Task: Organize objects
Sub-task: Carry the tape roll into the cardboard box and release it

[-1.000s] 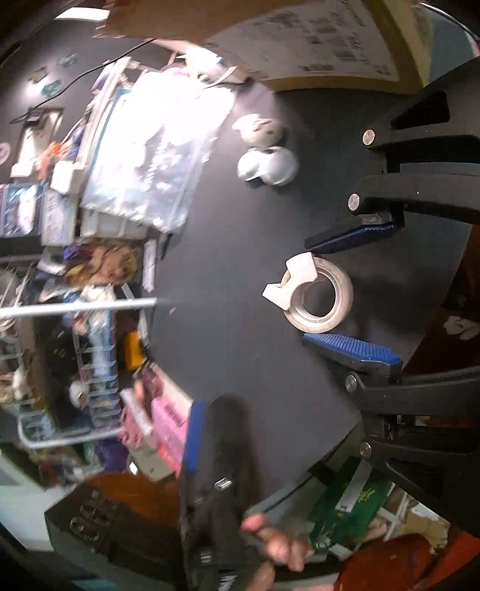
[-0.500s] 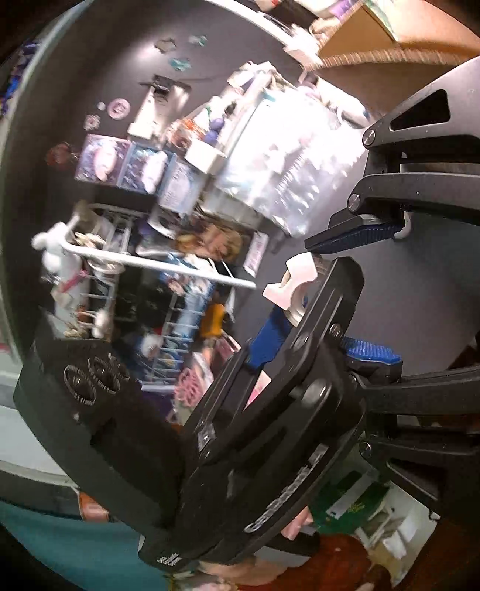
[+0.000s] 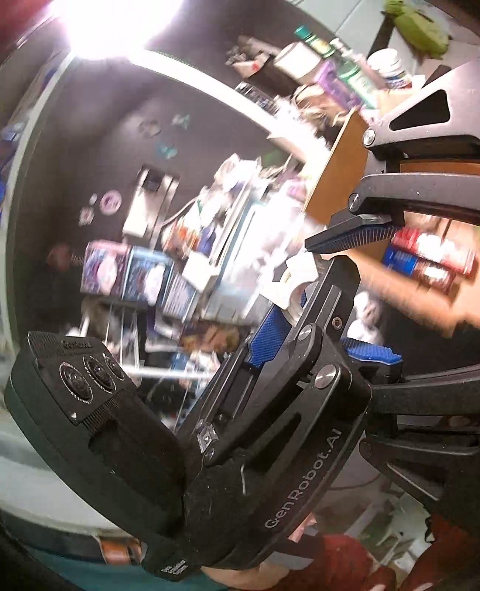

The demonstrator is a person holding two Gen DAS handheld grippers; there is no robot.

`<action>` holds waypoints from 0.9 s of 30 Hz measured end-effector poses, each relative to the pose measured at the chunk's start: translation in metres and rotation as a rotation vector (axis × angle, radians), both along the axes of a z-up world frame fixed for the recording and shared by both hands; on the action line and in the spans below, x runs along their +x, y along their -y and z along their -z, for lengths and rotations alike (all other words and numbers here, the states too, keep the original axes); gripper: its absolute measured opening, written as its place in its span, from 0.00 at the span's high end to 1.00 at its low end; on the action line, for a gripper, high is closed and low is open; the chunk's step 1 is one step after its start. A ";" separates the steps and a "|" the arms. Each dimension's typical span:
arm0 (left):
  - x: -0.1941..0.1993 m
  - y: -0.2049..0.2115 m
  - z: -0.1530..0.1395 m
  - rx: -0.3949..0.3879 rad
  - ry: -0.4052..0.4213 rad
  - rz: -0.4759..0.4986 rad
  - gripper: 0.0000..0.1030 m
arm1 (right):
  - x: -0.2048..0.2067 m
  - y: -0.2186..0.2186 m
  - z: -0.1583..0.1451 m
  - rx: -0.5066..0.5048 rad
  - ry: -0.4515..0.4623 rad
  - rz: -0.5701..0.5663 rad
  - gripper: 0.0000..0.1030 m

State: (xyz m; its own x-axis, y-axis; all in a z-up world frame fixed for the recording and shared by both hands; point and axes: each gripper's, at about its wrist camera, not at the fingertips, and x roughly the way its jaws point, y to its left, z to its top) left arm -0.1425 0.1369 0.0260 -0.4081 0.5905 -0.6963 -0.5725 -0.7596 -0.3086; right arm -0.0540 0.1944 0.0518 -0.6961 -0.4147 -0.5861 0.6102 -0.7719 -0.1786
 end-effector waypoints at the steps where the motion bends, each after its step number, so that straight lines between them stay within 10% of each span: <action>1: -0.005 -0.008 0.001 -0.010 0.007 0.007 0.59 | -0.006 -0.009 0.000 -0.004 0.024 0.009 0.61; 7: -0.027 -0.037 0.008 -0.044 0.051 0.027 0.57 | -0.039 -0.044 0.007 -0.012 0.156 0.059 0.61; 10: -0.029 -0.040 0.006 -0.034 0.048 0.028 0.32 | -0.044 -0.051 0.011 -0.002 0.169 0.082 0.56; 13: -0.024 -0.035 -0.002 -0.038 0.007 0.012 0.31 | -0.041 -0.056 0.012 -0.009 0.175 0.095 0.37; 27: 0.019 0.028 -0.025 0.004 -0.120 -0.124 0.22 | -0.032 -0.050 0.002 -0.022 0.164 0.130 0.37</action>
